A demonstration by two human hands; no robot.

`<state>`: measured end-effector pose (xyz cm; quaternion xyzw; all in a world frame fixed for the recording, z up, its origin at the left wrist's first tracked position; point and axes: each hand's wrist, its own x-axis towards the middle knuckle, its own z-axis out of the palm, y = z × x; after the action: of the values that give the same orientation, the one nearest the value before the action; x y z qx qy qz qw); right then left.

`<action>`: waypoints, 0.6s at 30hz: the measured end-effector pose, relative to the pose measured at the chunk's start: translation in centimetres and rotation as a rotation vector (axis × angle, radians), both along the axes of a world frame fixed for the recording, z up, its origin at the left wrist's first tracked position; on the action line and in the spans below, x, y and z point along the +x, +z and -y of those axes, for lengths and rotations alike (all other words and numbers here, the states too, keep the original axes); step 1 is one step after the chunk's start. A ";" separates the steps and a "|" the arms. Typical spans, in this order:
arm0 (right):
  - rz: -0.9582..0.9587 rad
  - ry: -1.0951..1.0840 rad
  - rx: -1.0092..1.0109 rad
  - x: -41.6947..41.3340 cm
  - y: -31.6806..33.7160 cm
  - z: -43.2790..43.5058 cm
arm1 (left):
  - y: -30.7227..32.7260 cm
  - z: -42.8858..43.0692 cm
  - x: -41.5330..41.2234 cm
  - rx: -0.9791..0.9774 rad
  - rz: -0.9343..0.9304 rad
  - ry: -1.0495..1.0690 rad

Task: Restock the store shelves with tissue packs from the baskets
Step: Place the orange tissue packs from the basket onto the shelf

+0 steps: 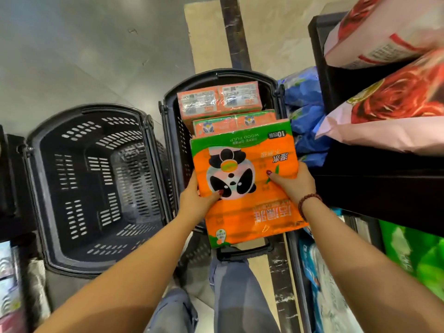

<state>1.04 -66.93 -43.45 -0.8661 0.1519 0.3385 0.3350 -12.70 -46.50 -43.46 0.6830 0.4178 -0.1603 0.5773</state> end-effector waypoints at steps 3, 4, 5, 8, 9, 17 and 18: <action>0.035 -0.017 -0.018 -1.3 1.6 0.1 | 1.4 0.0 -1.2 0.011 0.035 0.014; 0.049 -0.019 -0.017 -1.9 2.4 0.2 | 2.2 -0.1 -1.6 0.010 0.045 0.017; 0.064 -0.022 -0.013 -2.6 3.3 0.3 | 2.9 -0.4 -2.2 0.002 0.056 0.027; 0.120 -0.076 0.024 -5.0 6.3 0.3 | 5.5 -1.2 -3.7 -0.010 0.096 0.039; 0.141 -0.101 0.040 -5.9 7.5 0.2 | 6.6 -1.5 -4.2 -0.002 0.115 0.027; 0.338 -0.299 0.099 -15.4 17.1 -0.8 | 15.4 -4.1 -9.5 -0.033 0.283 -0.098; 0.367 -0.338 0.108 -17.1 18.3 -0.9 | 16.7 -4.4 -10.2 -0.035 0.309 -0.134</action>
<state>-16.03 -65.99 -25.12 -0.8562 0.2129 0.1224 0.4546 -22.87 -42.13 -26.75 0.7156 0.2749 -0.0989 0.6345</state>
